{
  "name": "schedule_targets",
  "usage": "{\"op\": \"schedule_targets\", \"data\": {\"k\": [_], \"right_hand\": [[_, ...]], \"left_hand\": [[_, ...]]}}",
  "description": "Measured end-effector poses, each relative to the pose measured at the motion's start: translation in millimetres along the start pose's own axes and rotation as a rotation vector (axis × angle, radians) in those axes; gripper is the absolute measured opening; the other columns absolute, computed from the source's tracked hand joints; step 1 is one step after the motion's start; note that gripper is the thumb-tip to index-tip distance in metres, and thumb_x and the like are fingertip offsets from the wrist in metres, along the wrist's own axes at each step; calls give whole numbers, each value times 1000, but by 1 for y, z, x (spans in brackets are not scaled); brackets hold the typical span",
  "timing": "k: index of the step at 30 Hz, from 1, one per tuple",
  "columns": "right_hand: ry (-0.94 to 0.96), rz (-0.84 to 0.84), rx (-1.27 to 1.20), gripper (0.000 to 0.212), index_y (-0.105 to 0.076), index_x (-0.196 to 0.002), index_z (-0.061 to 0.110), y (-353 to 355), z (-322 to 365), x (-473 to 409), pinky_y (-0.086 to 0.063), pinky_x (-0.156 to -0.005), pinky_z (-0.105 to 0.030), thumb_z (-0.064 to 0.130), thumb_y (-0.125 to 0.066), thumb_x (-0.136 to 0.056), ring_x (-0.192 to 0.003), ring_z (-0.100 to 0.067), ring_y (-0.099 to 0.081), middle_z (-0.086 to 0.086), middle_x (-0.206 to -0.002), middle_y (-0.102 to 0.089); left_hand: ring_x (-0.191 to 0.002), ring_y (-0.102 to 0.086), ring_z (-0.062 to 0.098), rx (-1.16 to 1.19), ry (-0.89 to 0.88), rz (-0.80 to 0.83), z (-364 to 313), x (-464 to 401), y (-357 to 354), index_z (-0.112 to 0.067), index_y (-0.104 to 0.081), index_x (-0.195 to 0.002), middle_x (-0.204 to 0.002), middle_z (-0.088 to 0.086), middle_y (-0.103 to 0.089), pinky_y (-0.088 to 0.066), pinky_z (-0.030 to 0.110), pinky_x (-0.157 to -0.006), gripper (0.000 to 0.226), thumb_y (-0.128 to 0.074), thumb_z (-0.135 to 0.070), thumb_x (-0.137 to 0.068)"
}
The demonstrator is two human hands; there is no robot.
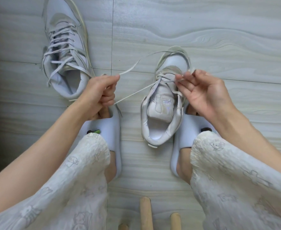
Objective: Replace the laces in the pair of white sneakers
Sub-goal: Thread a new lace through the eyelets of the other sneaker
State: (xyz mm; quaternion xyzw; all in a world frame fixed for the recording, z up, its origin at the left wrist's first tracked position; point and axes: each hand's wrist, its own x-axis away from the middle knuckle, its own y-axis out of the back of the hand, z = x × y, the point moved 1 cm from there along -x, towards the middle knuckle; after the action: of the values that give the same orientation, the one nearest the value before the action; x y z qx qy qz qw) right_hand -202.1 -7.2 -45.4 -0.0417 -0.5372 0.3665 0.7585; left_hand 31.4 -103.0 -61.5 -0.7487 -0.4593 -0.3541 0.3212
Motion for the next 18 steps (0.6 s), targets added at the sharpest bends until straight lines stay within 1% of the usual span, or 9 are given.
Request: {"op": "schedule_targets", "data": {"k": [3,6,8,11,12,13,15,16,18], "right_hand": [[48,-60,35,27,-44,-71,10,2,2,-4,-57,-78,-38,2,-35,-95,-56,-18,-58,-1,-52,-50],[113,-53,122,23,-38,-75,11,-4,7,-9,-53,-66,-33,-1,-35,-95,-53,-16,-44,1,-52,-42],[121,-82,176,23,-37,-76,13,-10,10,-11,-48,-58,-29,-2,-35,-93,-49,-14,-38,2,-50,-38],[126,-207,271,27,-34,-71,16,-10,13,-15,-30,-47,-22,-3,-34,-90,-42,-11,-27,4,-46,-32],[168,-263,403,27,-34,-70,17,-8,15,-15,-26,-46,-23,-2,-36,-89,-42,-10,-26,3,-47,-32],[234,-312,622,26,-37,-69,17,-5,17,-14,-26,-48,-25,1,-40,-88,-44,-10,-29,3,-51,-35],[367,-342,1176,18,-50,-72,18,4,19,-11,-35,-60,-27,11,-50,-88,-58,-12,-42,0,-65,-48],[402,-312,1398,13,-57,-76,17,8,19,-7,-35,-68,-27,18,-54,-88,-68,-13,-47,-2,-75,-53],[402,-215,1614,14,-68,-87,20,14,18,-2,-33,-76,-24,33,-61,-87,-83,-14,-49,-3,-86,-56]], "left_hand": [[-32,-13,4,-2,-22,9,-3,-1,7,-19,-30,-56,-40,-10,-19,-12,16,-39,40,-45,-20,-93],[-30,-14,3,106,-44,45,-14,0,13,-22,-40,-53,-38,-11,-20,-10,21,-41,37,-47,-32,-88],[-29,-14,3,96,-27,129,-21,4,17,-22,-51,-65,-35,-12,-21,-8,22,-41,33,-43,-42,-90],[-29,-9,4,34,46,314,-28,11,14,-22,-58,-77,-31,-12,-23,-10,18,-40,36,-39,-51,-85],[-30,-8,5,25,54,369,-27,13,12,-22,-59,-77,-31,-12,-24,-11,16,-40,35,-43,-52,-83],[-30,-9,5,36,46,407,-26,14,8,-22,-60,-75,-32,-12,-26,-12,16,-40,32,-51,-52,-80],[-27,-18,2,107,8,406,-26,11,4,-21,-59,-66,-35,-10,-31,-16,16,-38,25,-62,-45,-72],[-27,-21,1,145,-1,378,-27,8,6,-20,-59,-61,-37,-9,-33,-19,16,-36,22,-63,-40,-68],[-25,-22,2,142,9,363,-31,6,9,-17,-61,-63,-39,-6,-35,-21,15,-35,20,-62,-37,-65]]}}
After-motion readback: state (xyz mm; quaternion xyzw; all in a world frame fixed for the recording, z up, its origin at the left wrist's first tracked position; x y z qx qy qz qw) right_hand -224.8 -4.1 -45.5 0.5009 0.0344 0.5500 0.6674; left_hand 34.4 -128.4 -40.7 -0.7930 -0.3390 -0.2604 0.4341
